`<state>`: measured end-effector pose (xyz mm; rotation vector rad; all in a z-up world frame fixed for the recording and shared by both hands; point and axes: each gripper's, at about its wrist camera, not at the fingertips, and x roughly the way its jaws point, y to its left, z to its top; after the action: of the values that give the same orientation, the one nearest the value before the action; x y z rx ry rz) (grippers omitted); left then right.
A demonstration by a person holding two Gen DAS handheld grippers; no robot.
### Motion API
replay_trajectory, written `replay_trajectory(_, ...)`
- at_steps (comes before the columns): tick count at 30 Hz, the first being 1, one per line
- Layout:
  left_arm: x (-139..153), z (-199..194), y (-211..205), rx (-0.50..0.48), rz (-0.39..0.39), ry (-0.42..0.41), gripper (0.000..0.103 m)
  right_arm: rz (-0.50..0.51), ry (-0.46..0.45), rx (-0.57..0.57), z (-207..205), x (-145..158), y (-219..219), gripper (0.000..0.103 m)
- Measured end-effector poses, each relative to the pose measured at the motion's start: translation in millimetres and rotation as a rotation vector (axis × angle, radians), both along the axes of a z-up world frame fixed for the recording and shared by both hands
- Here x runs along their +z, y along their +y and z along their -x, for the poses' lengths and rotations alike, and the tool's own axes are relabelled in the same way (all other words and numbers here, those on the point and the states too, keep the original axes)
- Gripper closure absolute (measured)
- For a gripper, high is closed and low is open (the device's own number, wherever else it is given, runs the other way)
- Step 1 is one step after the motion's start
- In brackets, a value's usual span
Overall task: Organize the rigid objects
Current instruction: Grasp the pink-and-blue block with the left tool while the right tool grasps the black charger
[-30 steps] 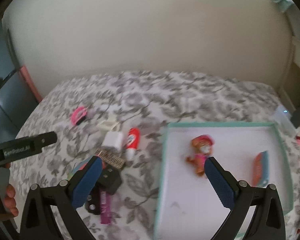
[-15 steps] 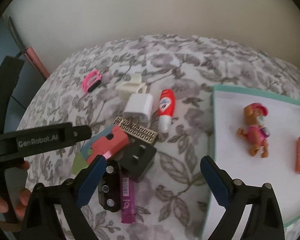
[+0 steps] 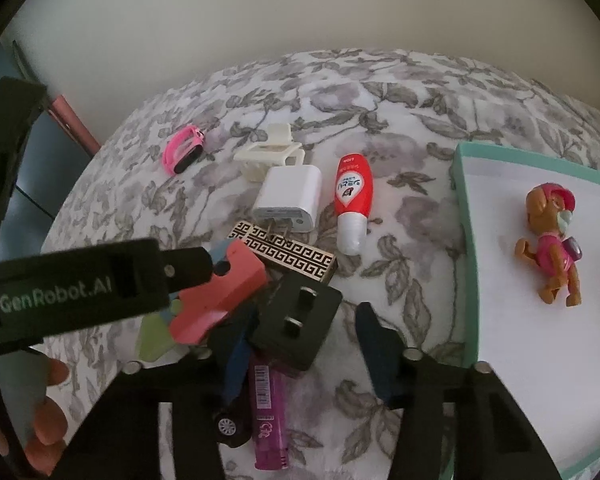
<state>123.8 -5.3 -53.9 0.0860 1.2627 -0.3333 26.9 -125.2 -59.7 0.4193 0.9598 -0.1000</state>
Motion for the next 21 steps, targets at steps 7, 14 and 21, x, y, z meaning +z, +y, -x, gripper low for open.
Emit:
replay_trajectory(7,-4,5,-16,-0.058,-0.019,0.003,0.017,-0.03,-0.006,-0.018,8,1,-10,0.069)
replay_trajectory(14,-9,8,-32,-0.109,-0.099,-0.015,0.028,-0.031,0.01,-0.045,19,3,-22,0.07)
replay_trajectory(21,-10,12,-38,-0.122,-0.137,-0.053,0.03,-0.044,0.014,-0.048,24,5,-27,0.071)
